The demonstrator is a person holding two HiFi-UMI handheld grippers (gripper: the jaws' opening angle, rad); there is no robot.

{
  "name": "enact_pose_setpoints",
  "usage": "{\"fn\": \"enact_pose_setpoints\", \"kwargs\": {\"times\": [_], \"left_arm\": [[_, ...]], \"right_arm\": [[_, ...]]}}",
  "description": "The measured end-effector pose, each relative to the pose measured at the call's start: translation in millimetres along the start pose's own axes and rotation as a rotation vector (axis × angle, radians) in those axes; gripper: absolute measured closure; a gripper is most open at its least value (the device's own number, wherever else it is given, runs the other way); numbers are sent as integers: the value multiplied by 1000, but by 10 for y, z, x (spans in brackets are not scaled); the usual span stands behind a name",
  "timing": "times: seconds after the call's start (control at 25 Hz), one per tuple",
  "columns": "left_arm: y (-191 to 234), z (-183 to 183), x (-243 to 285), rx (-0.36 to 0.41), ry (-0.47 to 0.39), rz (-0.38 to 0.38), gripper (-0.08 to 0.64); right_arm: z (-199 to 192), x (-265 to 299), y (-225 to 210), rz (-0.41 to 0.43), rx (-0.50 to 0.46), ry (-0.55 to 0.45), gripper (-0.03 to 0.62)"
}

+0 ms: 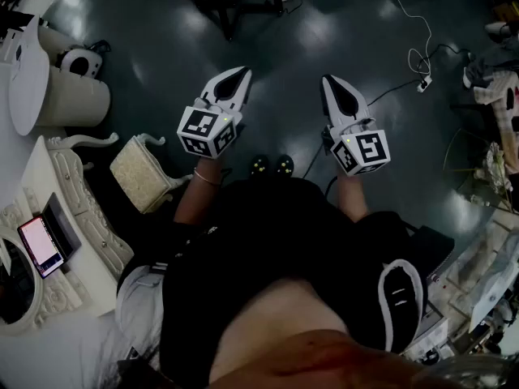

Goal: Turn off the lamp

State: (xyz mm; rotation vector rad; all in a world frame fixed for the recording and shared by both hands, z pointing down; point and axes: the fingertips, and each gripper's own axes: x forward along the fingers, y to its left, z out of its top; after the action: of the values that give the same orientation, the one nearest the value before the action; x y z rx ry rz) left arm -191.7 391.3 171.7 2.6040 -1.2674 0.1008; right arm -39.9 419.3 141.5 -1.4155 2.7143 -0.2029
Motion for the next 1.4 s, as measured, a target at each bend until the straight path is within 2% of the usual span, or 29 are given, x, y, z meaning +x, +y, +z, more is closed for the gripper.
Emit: {"fn": "enact_pose_setpoints", "kwargs": {"times": [0.56, 1.4], "left_arm": [[-149, 0, 151, 9, -3, -15, 554], [-657, -55, 419, 61, -11, -39, 554]], "right_arm": [[-8, -80, -183, -1, 39, -16, 594], [21, -411, -511, 27, 22, -36, 592]]}}
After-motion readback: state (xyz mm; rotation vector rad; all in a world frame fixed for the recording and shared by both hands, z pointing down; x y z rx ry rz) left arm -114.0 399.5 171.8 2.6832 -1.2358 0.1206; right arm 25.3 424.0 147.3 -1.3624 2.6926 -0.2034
